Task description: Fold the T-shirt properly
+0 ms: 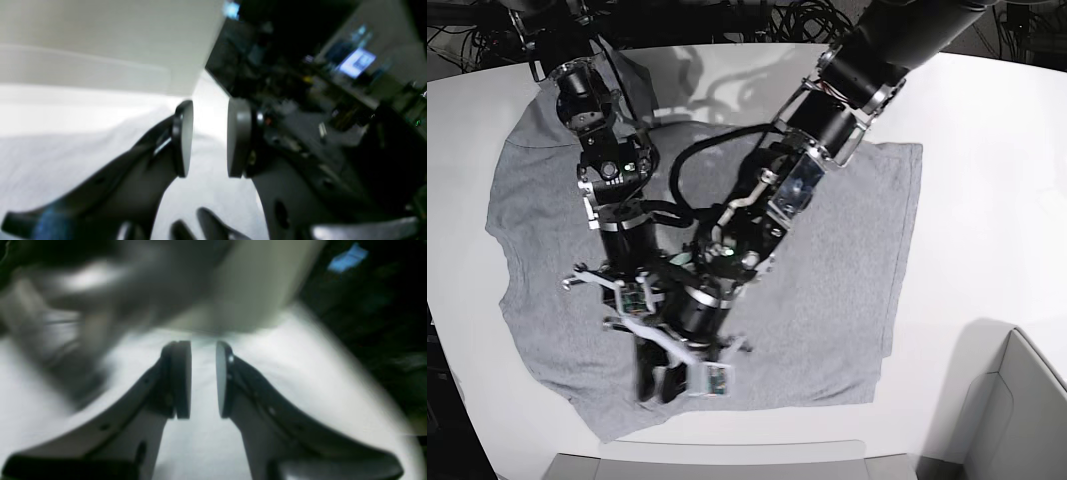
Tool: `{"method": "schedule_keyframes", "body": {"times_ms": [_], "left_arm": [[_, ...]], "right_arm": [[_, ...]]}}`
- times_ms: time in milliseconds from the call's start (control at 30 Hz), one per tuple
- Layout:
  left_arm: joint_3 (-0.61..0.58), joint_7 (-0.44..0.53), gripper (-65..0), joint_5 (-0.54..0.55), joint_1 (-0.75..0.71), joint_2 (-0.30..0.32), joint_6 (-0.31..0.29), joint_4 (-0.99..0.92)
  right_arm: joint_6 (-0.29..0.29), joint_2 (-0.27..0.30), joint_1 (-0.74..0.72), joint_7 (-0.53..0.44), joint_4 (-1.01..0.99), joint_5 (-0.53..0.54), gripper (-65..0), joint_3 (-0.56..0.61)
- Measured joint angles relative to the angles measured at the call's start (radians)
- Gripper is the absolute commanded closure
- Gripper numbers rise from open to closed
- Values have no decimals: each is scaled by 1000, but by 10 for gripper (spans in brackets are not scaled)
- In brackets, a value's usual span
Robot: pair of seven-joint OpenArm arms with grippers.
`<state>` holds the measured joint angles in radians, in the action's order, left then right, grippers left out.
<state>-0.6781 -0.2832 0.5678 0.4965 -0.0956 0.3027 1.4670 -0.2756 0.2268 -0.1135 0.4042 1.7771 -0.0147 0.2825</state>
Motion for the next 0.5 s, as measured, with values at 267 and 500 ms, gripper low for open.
{"method": "schedule_keyframes", "body": {"times_ms": [267, 500], "left_arm": [[10, 38, -133, -60, -124, -2, 169, 90], [14, 45, -133, -70, -122, -15, 177, 91]], "right_arm": [[190, -2, -104, 131, -6, 106, -134, 9], [203, -4, -127, 124, -17, 105, -134, 10]]}}
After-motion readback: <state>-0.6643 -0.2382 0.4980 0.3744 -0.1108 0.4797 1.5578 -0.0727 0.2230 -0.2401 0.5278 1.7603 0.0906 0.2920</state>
